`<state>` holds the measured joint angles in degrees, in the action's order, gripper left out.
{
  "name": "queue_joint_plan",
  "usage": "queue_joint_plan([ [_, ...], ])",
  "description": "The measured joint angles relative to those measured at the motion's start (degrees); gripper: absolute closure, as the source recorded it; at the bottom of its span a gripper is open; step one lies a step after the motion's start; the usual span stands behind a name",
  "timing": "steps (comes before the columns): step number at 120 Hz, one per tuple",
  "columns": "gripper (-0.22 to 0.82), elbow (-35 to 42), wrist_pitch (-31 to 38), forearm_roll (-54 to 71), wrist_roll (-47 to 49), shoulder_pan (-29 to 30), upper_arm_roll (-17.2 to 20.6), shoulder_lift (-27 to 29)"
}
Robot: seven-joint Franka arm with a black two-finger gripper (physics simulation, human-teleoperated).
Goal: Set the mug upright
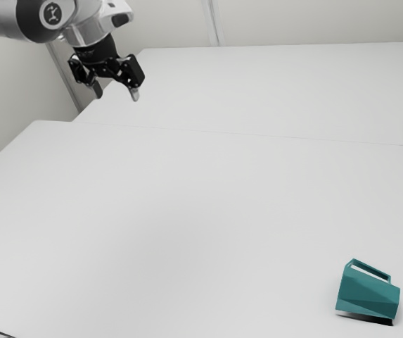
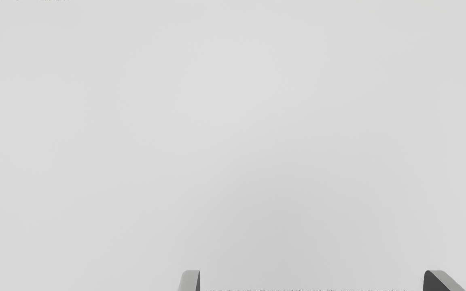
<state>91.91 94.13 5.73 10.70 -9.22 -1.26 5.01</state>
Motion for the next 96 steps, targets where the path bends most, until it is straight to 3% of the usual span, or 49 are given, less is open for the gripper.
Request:
queue_joint_plan([
  [34, 0.0, 4.8, 2.0, -3.2, 1.0, -2.5, 0.1, -0.2],
  [96, 0.0, 13.2, 5.9, -40.9, 3.2, -13.1, 1.3, -16.2],
])
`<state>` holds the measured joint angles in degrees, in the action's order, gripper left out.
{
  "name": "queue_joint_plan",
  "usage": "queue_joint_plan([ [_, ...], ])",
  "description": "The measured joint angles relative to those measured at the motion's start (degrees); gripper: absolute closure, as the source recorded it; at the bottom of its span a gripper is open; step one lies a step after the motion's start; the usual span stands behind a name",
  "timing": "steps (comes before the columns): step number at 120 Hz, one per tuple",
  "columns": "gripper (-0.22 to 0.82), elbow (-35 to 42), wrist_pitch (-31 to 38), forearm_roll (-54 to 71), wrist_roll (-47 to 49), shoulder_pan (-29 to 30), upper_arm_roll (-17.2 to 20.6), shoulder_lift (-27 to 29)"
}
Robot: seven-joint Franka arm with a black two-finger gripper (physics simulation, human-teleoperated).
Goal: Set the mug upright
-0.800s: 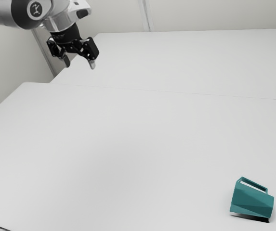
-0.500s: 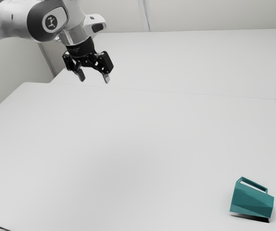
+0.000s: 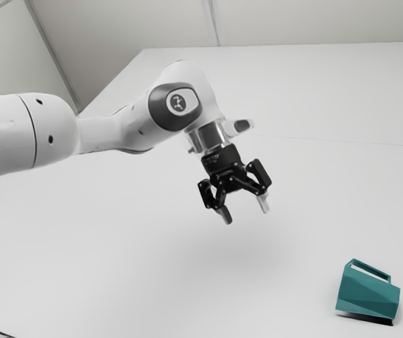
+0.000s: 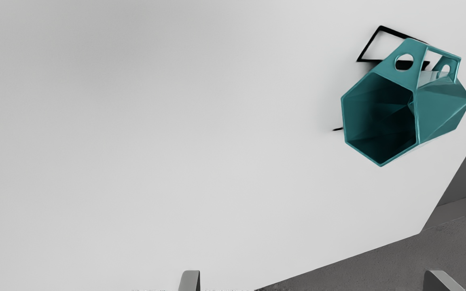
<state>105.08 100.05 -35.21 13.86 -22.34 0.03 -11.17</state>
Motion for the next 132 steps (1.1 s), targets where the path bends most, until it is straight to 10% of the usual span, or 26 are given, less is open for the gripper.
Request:
queue_joint_plan([
  [132, 0.0, -6.6, 14.5, -31.6, 1.5, -9.7, 1.3, -21.4],
])
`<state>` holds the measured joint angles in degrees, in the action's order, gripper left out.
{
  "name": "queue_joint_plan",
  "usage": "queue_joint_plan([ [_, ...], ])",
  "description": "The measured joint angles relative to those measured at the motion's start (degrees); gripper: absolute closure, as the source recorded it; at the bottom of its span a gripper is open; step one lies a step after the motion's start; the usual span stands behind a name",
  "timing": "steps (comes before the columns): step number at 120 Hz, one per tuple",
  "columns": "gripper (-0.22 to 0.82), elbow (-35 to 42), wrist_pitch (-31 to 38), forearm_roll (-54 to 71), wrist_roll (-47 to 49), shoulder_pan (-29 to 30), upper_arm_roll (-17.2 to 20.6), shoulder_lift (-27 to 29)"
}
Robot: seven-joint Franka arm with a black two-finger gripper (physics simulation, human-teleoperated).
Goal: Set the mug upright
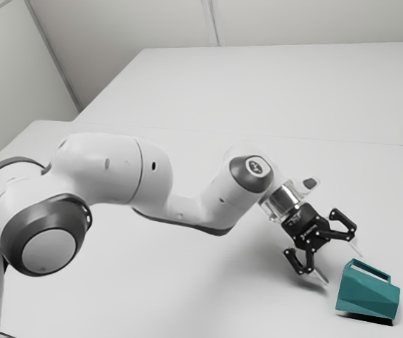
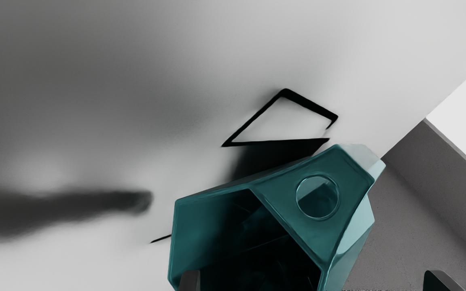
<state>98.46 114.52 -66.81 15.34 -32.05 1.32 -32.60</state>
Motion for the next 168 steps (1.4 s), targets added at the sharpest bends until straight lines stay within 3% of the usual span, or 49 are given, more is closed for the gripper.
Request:
queue_joint_plan([
  [66, 0.0, -3.9, 1.3, -7.6, -0.5, -2.1, 1.4, -4.5],
  [71, 0.07, -3.9, 1.4, -7.7, -0.6, -2.1, 1.4, -4.5],
  [90, 0.47, -4.6, 1.5, -5.2, -0.7, -2.1, 1.1, -4.5],
  [106, 0.63, -5.9, 1.5, -2.4, -0.7, -2.1, 1.0, -4.3],
  [133, 0.75, -7.5, 1.6, 0.3, -0.8, -2.1, 1.1, -4.2],
  [168, 0.78, -9.2, 1.6, 8.6, -0.7, -2.1, 1.0, -2.1],
])
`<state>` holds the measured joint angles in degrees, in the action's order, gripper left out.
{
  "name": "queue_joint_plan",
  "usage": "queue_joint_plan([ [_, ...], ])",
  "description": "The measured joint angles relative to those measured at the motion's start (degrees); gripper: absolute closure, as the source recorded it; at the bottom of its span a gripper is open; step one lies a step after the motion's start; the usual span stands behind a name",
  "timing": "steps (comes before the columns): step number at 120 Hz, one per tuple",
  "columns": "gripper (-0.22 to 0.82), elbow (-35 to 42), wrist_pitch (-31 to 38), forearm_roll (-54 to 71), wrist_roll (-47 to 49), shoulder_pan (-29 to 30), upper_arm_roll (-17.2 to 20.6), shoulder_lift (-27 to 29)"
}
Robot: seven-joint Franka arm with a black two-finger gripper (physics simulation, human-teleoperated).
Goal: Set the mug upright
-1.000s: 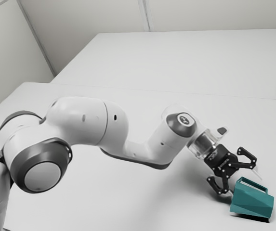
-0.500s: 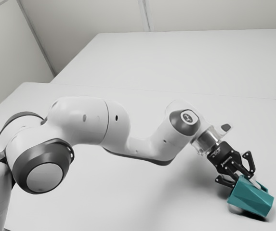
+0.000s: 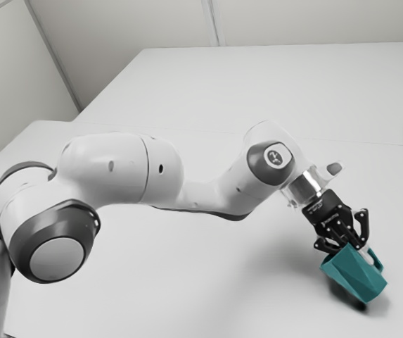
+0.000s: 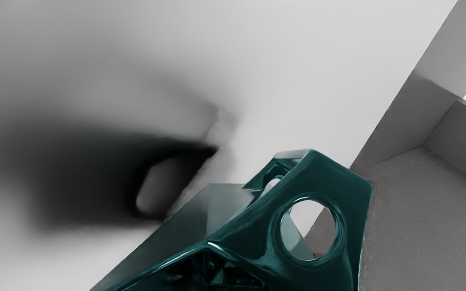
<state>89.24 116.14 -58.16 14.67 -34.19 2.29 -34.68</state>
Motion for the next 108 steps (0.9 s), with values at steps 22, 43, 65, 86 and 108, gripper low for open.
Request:
queue_joint_plan([
  [22, 0.78, -0.6, 0.7, 20.4, 0.9, 0.0, 0.0, 7.1],
  [43, 0.78, 1.6, 0.4, 39.5, 2.6, 1.4, -0.3, 12.8],
  [65, 0.78, 8.7, 0.1, 49.2, 4.2, 5.9, -0.4, 20.3],
  [86, 0.78, 15.2, 0.1, 55.6, 5.3, 9.4, -0.4, 26.2],
  [108, 0.78, 21.9, 0.5, 59.1, 5.8, 14.4, -0.3, 31.7],
])
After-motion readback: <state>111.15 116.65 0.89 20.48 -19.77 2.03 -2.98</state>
